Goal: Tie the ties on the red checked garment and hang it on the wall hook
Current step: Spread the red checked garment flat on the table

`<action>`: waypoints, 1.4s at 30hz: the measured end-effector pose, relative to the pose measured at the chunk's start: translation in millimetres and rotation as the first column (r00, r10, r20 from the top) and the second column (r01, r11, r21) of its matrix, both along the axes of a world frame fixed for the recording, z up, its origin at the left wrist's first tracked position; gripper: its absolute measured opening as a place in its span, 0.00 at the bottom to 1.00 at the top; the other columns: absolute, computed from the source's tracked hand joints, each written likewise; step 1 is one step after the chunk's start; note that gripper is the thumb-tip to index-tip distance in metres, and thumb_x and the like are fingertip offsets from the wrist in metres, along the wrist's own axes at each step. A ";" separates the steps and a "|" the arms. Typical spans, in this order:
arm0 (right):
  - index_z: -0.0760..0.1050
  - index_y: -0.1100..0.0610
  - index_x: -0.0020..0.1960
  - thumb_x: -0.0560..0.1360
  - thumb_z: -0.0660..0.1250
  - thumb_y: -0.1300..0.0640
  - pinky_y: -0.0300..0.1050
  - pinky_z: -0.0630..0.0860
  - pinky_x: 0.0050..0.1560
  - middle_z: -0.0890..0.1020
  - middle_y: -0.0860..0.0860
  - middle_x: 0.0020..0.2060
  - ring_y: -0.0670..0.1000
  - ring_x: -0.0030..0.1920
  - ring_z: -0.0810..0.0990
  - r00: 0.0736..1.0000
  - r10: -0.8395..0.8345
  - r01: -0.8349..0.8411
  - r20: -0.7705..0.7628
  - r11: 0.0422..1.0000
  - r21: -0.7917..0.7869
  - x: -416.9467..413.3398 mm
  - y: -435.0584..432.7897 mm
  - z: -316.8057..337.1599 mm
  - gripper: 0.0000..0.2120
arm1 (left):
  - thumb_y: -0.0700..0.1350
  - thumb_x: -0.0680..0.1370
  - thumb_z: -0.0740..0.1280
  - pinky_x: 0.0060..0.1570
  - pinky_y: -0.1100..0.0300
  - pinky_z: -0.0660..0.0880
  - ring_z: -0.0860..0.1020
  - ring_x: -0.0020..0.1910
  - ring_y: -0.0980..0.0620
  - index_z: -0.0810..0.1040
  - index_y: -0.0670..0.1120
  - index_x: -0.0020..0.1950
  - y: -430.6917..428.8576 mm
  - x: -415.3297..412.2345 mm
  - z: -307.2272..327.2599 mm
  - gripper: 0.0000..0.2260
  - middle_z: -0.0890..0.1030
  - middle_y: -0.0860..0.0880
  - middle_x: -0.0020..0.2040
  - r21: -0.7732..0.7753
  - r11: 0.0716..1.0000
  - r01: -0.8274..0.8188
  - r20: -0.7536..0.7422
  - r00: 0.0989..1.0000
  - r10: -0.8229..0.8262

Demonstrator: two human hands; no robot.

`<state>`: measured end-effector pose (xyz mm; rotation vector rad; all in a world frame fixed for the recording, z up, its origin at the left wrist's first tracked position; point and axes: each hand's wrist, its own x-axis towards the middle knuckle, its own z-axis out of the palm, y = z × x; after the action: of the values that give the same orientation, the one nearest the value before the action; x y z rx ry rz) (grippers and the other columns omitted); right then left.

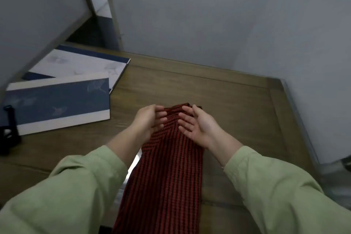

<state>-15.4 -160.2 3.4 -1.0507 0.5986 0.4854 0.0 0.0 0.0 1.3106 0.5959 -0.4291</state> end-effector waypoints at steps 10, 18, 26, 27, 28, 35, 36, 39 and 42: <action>0.71 0.55 0.69 0.82 0.55 0.49 0.49 0.73 0.59 0.74 0.53 0.66 0.55 0.67 0.71 0.995 0.085 -0.099 -0.059 0.947 -0.306 -0.4 54.3 -62.0 0.18 | 0.37 0.78 0.60 0.36 0.61 0.72 0.75 0.36 0.54 0.78 0.44 0.56 40.8 -16.8 -72.4 0.10 0.80 0.49 0.44 0.201 0.978 -0.063 0.003 0.998 0.064; 0.70 0.53 0.69 0.79 0.58 0.51 0.46 0.69 0.65 0.73 0.55 0.67 0.52 0.62 0.74 0.979 0.196 -0.181 -0.059 0.692 -0.699 -6.2 88.8 -107.1 0.19 | 0.41 0.73 0.65 0.53 0.50 0.79 0.81 0.49 0.49 0.75 0.50 0.58 46.9 -50.1 -116.6 0.15 0.80 0.49 0.54 0.396 0.913 0.097 -0.027 0.995 -0.094; 0.62 0.54 0.74 0.74 0.65 0.41 0.52 0.62 0.71 0.65 0.59 0.71 0.59 0.71 0.64 0.865 0.446 -0.406 -0.228 0.356 -0.842 -19.1 100.0 -125.2 0.33 | 0.45 0.73 0.69 0.49 0.53 0.78 0.81 0.50 0.50 0.67 0.46 0.65 49.9 -76.1 -126.7 0.22 0.80 0.49 0.57 0.494 0.812 0.310 -0.092 0.948 -0.305; 0.60 0.54 0.75 0.72 0.66 0.37 0.52 0.62 0.70 0.64 0.59 0.70 0.60 0.71 0.63 0.839 0.477 -0.435 -0.262 0.298 -0.850 -19.7 103.4 -125.2 0.37 | 0.46 0.73 0.70 0.50 0.54 0.77 0.80 0.54 0.49 0.64 0.46 0.68 51.1 -78.5 -127.4 0.26 0.78 0.49 0.60 0.515 0.788 0.337 -0.103 0.937 -0.333; 0.58 0.53 0.75 0.70 0.66 0.35 0.53 0.62 0.70 0.64 0.59 0.70 0.60 0.71 0.62 0.818 0.498 -0.453 -0.288 0.249 -0.856 -19.7 107.1 -124.7 0.41 | 0.47 0.74 0.69 0.50 0.56 0.75 0.78 0.56 0.48 0.61 0.45 0.70 52.3 -80.8 -127.7 0.28 0.76 0.49 0.62 0.533 0.766 0.359 -0.111 0.928 -0.357; 0.53 0.51 0.75 0.71 0.68 0.44 0.54 0.69 0.60 0.62 0.59 0.68 0.62 0.66 0.66 0.770 0.510 -0.481 -0.384 0.067 -0.874 -14.7 122.8 -133.9 0.39 | 0.53 0.75 0.67 0.46 0.52 0.77 0.80 0.48 0.47 0.69 0.46 0.57 59.2 -93.1 -132.7 0.16 0.81 0.47 0.50 0.600 0.625 0.499 -0.214 0.853 -0.475; 0.53 0.52 0.75 0.73 0.67 0.47 0.52 0.69 0.57 0.62 0.59 0.67 0.62 0.64 0.67 0.780 0.508 -0.474 -0.367 0.095 -0.876 -14.5 124.3 -134.5 0.36 | 0.53 0.75 0.67 0.46 0.52 0.77 0.80 0.47 0.47 0.69 0.46 0.55 60.0 -94.0 -133.4 0.15 0.81 0.47 0.49 0.601 0.628 0.495 -0.204 0.854 -0.478; 0.53 0.51 0.75 0.74 0.63 0.57 0.48 0.71 0.52 0.62 0.60 0.67 0.61 0.58 0.72 0.818 0.499 -0.435 -0.287 0.209 -0.876 -15.6 123.3 -133.0 0.33 | 0.52 0.75 0.67 0.45 0.53 0.76 0.79 0.47 0.49 0.70 0.47 0.54 60.0 -99.4 -133.1 0.13 0.80 0.49 0.48 0.647 0.601 0.470 -0.139 0.847 -0.513; 0.56 0.51 0.75 0.74 0.61 0.64 0.44 0.72 0.49 0.66 0.59 0.66 0.54 0.50 0.74 0.869 0.461 -0.368 -0.181 0.359 -0.858 -17.2 111.4 -129.9 0.32 | 0.51 0.74 0.67 0.49 0.50 0.77 0.79 0.49 0.50 0.73 0.50 0.57 55.2 -106.2 -131.8 0.13 0.81 0.52 0.50 0.719 0.570 0.397 -0.030 0.837 -0.546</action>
<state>-32.7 -48.8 -126.5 -2.2817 0.4753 0.5733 -106.2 55.2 -131.8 2.2653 0.2058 -0.5240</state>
